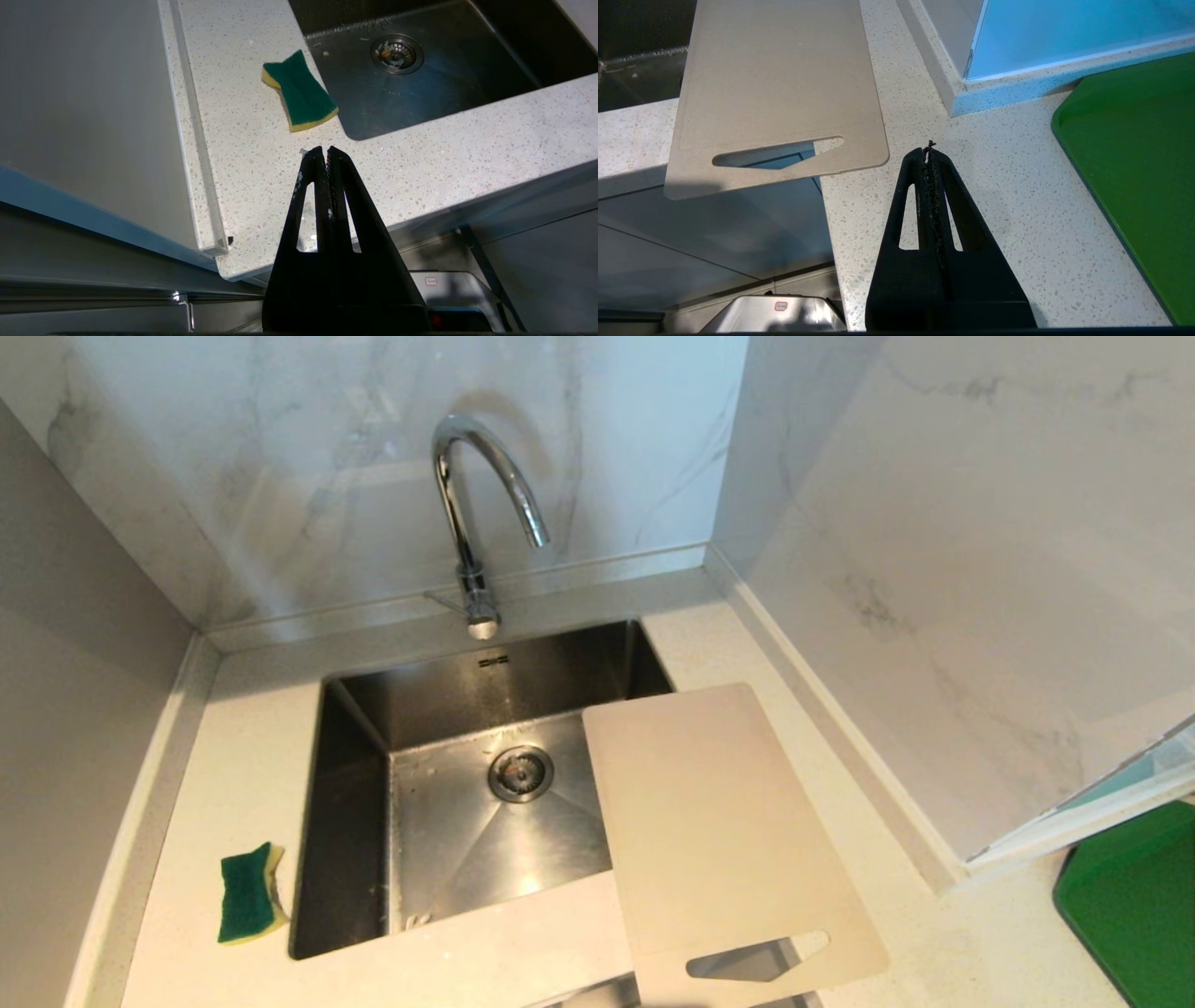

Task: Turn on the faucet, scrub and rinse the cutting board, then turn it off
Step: Turn on the tap

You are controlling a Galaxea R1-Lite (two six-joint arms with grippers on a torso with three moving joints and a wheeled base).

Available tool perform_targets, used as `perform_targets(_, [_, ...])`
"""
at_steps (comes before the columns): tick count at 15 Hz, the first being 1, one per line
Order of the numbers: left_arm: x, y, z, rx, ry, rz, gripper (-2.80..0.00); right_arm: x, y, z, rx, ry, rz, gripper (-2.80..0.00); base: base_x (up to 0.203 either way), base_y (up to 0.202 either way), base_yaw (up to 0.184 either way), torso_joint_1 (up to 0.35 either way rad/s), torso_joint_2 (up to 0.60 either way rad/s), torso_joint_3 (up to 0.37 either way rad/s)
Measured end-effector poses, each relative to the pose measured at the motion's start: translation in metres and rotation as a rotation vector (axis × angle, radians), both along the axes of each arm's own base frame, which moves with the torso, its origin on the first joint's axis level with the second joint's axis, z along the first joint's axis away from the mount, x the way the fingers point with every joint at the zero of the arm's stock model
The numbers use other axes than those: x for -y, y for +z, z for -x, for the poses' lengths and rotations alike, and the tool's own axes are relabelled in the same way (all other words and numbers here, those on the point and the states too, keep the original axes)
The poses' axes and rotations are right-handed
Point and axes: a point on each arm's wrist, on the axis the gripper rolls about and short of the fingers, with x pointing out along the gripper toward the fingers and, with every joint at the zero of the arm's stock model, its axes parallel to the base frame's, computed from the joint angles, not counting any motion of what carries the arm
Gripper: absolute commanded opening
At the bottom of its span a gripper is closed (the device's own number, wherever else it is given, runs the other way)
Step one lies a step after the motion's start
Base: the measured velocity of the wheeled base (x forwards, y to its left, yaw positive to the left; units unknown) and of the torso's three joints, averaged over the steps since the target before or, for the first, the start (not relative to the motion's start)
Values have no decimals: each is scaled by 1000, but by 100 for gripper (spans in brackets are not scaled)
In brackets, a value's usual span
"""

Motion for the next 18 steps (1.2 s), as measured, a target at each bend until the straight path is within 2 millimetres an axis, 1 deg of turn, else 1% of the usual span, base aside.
perform_targets(7, [0,0,0,-7,4,-6,-280,0,0,0,0,1,2,-280,0,0,0,0,0,0])
perform_targets(8, [0,1,1,-3,7,-12,-280,0,0,0,0,2,2,-280,0,0,0,0,0,0])
perform_targets(9, [0,7,2,13,10,-17,-280,0,0,0,0,2,2,-280,0,0,0,0,0,0])
perform_targets(10, [0,19,4,37,11,-18,-280,0,0,0,0,2,2,-280,0,0,0,0,0,0])
perform_targets(11, [0,36,6,62,12,-19,-280,0,0,0,0,2,2,-280,0,0,0,0,0,0])
perform_targets(12, [0,58,8,87,11,-21,-280,0,0,0,0,2,2,-280,0,0,0,0,0,0])
perform_targets(14, [0,103,4,112,8,-31,-280,0,0,0,0,2,2,-280,0,0,0,0,0,0])
perform_targets(15, [0,123,-1,118,6,-35,-280,0,0,0,0,2,2,-280,0,0,0,0,0,0])
perform_targets(16, [0,147,-9,118,3,-38,-280,0,0,0,0,2,2,-280,0,0,0,0,0,0])
perform_targets(18, [0,183,-30,104,-2,-39,-280,0,0,0,0,1,2,-280,0,0,0,0,0,0])
